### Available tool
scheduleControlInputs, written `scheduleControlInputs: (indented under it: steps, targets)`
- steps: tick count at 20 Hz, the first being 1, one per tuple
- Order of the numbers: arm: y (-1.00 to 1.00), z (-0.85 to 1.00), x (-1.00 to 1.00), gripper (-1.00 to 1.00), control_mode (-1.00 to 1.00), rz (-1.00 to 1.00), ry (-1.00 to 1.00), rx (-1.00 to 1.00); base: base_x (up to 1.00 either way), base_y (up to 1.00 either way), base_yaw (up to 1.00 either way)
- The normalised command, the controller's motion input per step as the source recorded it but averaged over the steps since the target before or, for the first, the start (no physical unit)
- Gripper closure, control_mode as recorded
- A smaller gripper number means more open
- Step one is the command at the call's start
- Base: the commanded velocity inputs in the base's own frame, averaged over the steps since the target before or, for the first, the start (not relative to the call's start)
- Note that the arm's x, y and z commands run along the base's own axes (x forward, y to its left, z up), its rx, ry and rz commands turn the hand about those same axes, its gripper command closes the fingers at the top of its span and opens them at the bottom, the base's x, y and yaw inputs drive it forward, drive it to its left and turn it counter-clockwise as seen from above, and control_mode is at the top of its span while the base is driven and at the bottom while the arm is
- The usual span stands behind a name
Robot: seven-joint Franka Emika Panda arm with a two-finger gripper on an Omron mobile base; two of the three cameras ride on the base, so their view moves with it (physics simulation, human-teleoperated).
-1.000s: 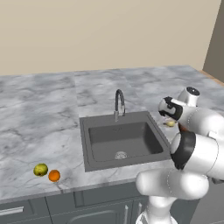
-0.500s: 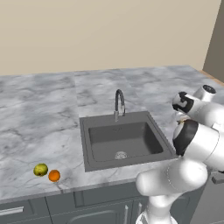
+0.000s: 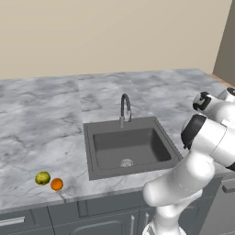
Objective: There is a mixed pile of frozen fruits and vegetables on the counter. Locate all the frozen vegetables and place the items in a bowl on the counter. Take all the frozen fruits and defrost them in a running sink.
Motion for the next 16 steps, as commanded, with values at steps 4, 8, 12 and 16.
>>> scheduleControlInputs:
  steps: [4,8,12,16]
  targets:
    - [-0.19,-0.08,-0.02,1.0,-1.0,0.0,0.0,0.0,0.0,0.0,0.0]
    - [-0.01,-0.14,-0.18,1.0,-1.0,0.0,0.0,0.0,0.0,0.0,0.0]
    - [0.0,-0.1,-0.22,1.0,-1.0,0.0,0.0,0.0,0.0,0.0,0.0]
    - [0.0,-0.12,-0.14,1.0,-1.0,0.0,0.0,0.0,0.0,0.0,0.0]
